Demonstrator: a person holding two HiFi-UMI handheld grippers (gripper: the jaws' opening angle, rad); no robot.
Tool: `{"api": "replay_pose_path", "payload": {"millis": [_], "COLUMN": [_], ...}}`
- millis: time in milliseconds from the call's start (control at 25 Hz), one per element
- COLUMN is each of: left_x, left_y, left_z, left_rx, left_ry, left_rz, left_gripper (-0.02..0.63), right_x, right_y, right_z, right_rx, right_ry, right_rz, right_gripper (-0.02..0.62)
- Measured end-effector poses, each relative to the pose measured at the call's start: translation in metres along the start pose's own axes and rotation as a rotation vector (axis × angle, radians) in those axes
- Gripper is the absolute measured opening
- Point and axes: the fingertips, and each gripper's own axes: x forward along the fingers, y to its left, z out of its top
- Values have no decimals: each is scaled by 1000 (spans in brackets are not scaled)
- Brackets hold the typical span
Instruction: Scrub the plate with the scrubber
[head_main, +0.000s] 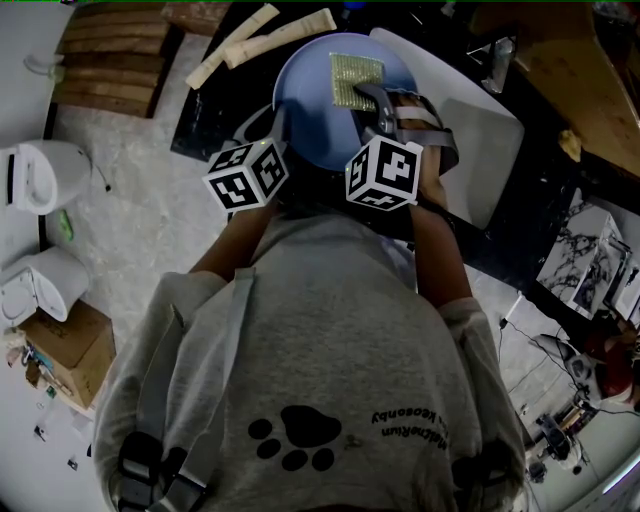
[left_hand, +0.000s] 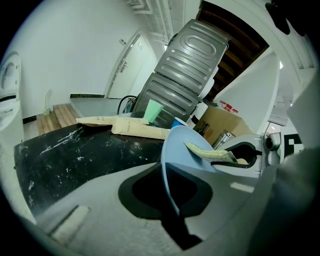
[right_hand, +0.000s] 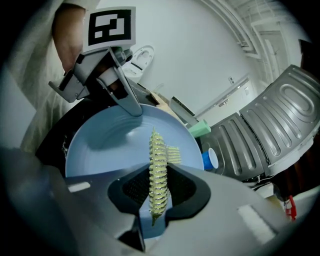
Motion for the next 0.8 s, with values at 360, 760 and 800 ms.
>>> {"api": "replay_pose_path", "payload": {"millis": [360,760,800], "left_x": [1,1,1], "left_y": [1,2,2], "left_z": [0,0,0], "left_rx": [3,8,9], "left_ry": [6,7,6], "left_rz": [16,28,30], "left_gripper": [18,20,20], "right_x": [-12,-29,-31], "right_y": [39,77,80], "right_z": [2,6,7], "right_rx": [43,108,114], "right_ry": [-2,-11,-11], "right_rz": [105,288,309], "right_gripper": [77,77,77]}}
